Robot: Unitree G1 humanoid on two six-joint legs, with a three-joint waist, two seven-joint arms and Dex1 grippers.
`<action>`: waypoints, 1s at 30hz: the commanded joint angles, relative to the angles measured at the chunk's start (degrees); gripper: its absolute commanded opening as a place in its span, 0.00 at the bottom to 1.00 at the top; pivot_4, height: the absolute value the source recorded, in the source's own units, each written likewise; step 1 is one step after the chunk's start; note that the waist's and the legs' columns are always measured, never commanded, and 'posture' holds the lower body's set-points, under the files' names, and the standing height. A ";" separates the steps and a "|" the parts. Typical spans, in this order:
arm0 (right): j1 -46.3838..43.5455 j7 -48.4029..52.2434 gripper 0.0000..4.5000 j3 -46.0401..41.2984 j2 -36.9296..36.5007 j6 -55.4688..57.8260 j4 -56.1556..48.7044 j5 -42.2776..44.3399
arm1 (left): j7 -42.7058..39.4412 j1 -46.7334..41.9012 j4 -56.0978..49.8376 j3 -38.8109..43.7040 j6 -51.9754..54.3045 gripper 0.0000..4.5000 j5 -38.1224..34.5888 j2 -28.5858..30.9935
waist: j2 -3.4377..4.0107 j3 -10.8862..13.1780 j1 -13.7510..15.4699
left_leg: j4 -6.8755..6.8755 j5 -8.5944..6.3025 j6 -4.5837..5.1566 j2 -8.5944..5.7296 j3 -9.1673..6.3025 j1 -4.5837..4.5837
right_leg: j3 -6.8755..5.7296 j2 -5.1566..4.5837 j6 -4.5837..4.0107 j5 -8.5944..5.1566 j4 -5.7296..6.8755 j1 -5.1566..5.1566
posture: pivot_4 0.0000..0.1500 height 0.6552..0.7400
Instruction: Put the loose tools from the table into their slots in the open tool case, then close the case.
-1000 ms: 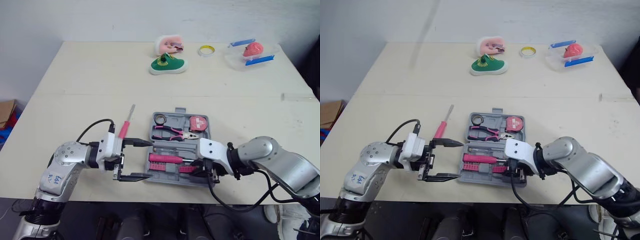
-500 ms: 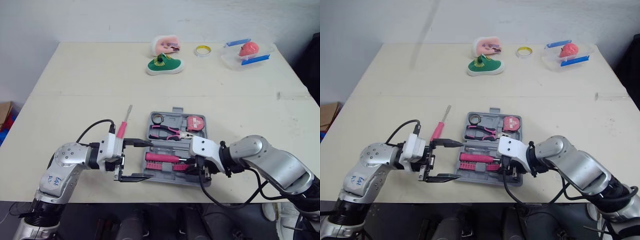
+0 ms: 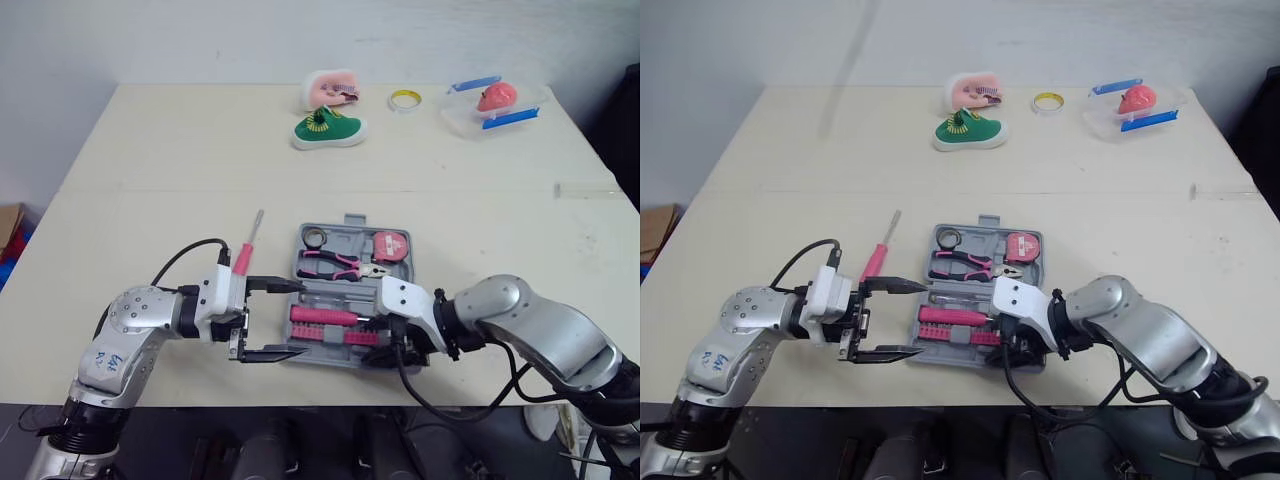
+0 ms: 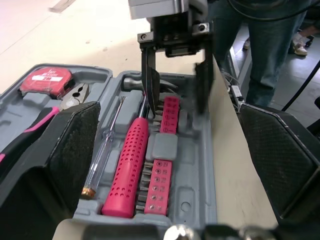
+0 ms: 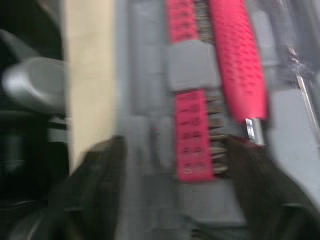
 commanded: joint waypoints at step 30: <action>15.28 9.70 0.01 -7.48 8.38 -41.13 21.21 -8.85 | -0.04 -0.16 -0.75 0.59 -0.68 1.00 0.22 0.74 | -0.08 0.00 0.17 | 0.06 0.03 0.05 -0.01 0.01 0.07 | -0.01 0.03 0.03 0.02 0.08 0.07 | 1.00 1.00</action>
